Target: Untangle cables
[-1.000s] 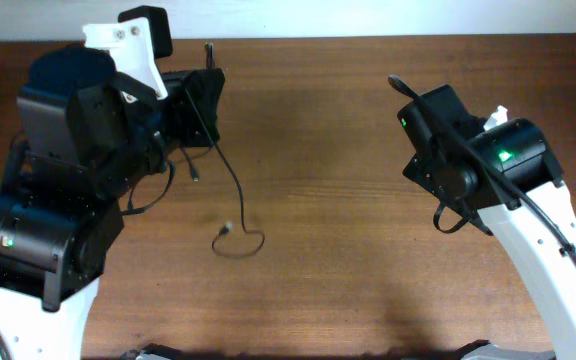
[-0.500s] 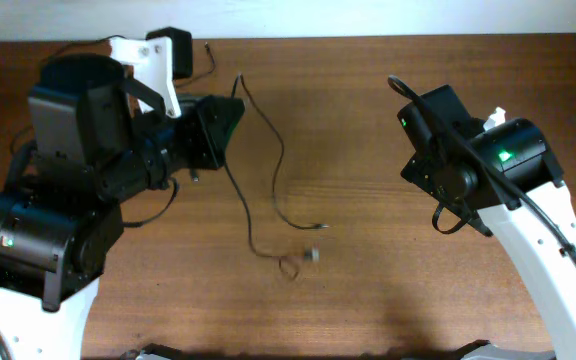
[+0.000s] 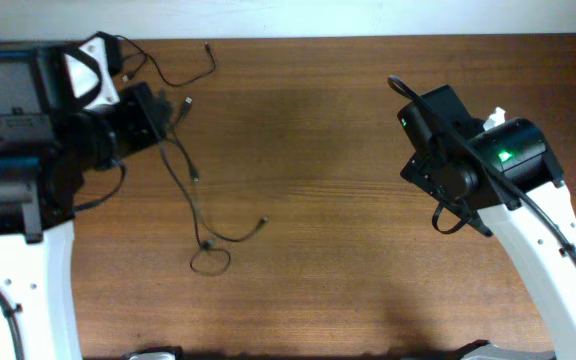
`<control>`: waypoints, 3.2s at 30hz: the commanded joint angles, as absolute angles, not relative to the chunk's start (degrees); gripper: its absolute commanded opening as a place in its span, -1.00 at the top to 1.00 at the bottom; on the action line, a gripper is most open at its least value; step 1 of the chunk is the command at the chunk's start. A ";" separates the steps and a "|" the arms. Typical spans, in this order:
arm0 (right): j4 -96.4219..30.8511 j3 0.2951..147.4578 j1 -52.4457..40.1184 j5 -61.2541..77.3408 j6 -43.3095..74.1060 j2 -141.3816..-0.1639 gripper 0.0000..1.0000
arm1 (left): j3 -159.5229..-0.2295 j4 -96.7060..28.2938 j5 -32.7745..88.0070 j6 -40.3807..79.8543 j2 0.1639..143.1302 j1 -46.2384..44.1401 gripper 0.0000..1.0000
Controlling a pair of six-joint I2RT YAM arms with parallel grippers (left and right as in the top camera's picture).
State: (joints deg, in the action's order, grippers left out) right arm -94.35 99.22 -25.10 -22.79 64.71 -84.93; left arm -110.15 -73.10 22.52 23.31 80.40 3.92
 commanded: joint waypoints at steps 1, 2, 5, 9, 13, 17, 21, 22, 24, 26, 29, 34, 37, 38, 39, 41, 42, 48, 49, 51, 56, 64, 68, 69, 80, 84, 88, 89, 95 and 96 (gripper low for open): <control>-94.52 99.66 -25.04 -22.68 64.79 -84.55 -0.97 | -110.63 -73.17 22.44 22.22 83.20 9.63 1.00; -94.52 99.66 -25.04 -22.68 64.79 -84.55 -0.97 | -110.63 -73.21 22.31 22.24 84.05 11.07 1.00; -94.52 99.66 -25.04 -22.68 64.79 -84.55 -0.97 | -110.63 -73.60 22.33 22.26 86.96 14.70 1.00; -94.52 99.66 -25.04 -22.68 64.79 -84.55 -0.97 | -110.63 -75.29 22.33 23.57 90.26 18.72 1.00; -94.52 99.66 -25.04 -22.68 64.79 -84.55 -0.97 | -110.63 -75.94 22.28 23.92 92.88 22.90 1.00; -94.52 99.66 -25.04 -22.68 64.79 -84.55 -0.97 | -110.63 -75.42 21.65 24.18 94.91 27.38 1.00; -94.52 99.66 -25.04 -22.68 64.79 -84.55 -0.97 | -110.63 -75.02 21.34 25.47 97.56 33.41 1.00; -94.52 99.66 -25.04 -22.68 64.79 -84.55 -0.97 | -110.63 -74.91 20.99 25.47 97.91 34.28 1.00; -94.52 99.66 -25.04 -22.68 64.79 -84.55 -0.97 | -110.61 -73.93 18.98 25.47 99.13 36.60 1.00; -94.52 99.66 -25.04 -22.68 64.79 -84.55 -0.97 | -110.63 -72.62 15.64 25.47 100.38 38.50 1.00; -94.52 99.66 -25.04 -22.68 64.79 -84.55 -0.97 | -110.63 -71.20 9.63 25.47 102.30 40.91 1.00; -94.52 99.66 -25.04 -22.68 64.79 -84.55 -0.97 | -110.63 -70.94 1.13 32.95 106.85 43.72 1.00; -94.52 99.66 -25.04 -22.68 64.79 -84.55 -0.97 | -110.63 -68.95 -1.63 33.41 109.65 44.45 1.00; -94.52 99.66 -25.04 -22.68 64.79 -84.55 -0.97 | -110.63 -67.70 -3.46 33.39 110.80 44.58 1.00; -94.52 99.66 -25.04 -22.68 64.79 -84.55 -0.97 | -110.63 -67.24 -4.97 33.39 111.48 44.58 1.00; -94.50 99.66 -25.04 -22.68 64.79 -84.55 -0.97 | -110.63 -66.37 -9.08 33.41 113.16 44.58 0.81; -94.52 99.66 -25.04 -22.68 64.79 -84.55 -0.97 | -110.63 -66.13 -10.83 33.41 113.95 44.60 0.74; -94.50 99.66 -25.04 -22.68 64.79 -84.55 -0.97 | -110.63 -64.64 -18.37 33.41 118.83 44.97 0.58; -94.52 99.66 -25.04 -22.68 64.79 -84.55 -0.97 | -110.63 -64.69 -18.39 33.41 119.26 45.17 0.06; -94.52 99.66 -25.04 -22.68 64.79 -84.55 -0.97 | -110.63 -64.55 -18.48 33.39 119.94 45.41 -0.59; -94.52 99.66 -25.04 -22.68 64.79 -84.55 -0.97 | -111.04 -64.51 -17.15 32.27 120.16 46.28 -0.50; -94.52 99.66 -25.04 -22.68 64.79 -84.55 -0.97 | -111.87 -60.77 17.89 23.88 121.08 43.29 0.09; -94.52 99.66 -25.04 -22.68 64.79 -84.55 -0.97 | -111.79 -60.25 16.38 23.88 123.22 38.17 -0.14; -94.52 99.66 -25.04 -22.68 64.79 -84.55 -0.97 | -111.77 -59.72 15.64 23.90 124.75 35.88 -0.17; -94.52 99.66 -25.04 -22.68 64.79 -84.55 -0.97 | -111.74 -50.50 8.19 23.90 130.85 21.32 -0.63; -94.52 99.66 -25.04 -22.68 64.79 -84.55 -0.96 | -111.74 -49.30 -4.34 23.88 130.85 18.26 -0.64; -94.52 99.66 -25.04 -22.68 64.79 -84.55 -0.97 | -111.72 -49.08 -7.81 23.88 131.41 17.23 -0.32; -94.52 99.66 -25.04 -22.68 64.79 -84.55 -0.97 | -111.68 -49.08 -8.05 23.88 131.61 17.26 -0.24; -94.52 99.66 -25.04 -22.68 64.79 -84.55 -0.97 | -111.68 -49.56 -8.01 23.86 133.91 17.30 -0.41; -94.52 99.66 -25.04 -22.68 64.79 -84.55 -0.97 | -111.68 -49.63 -8.01 23.86 134.17 17.30 -0.42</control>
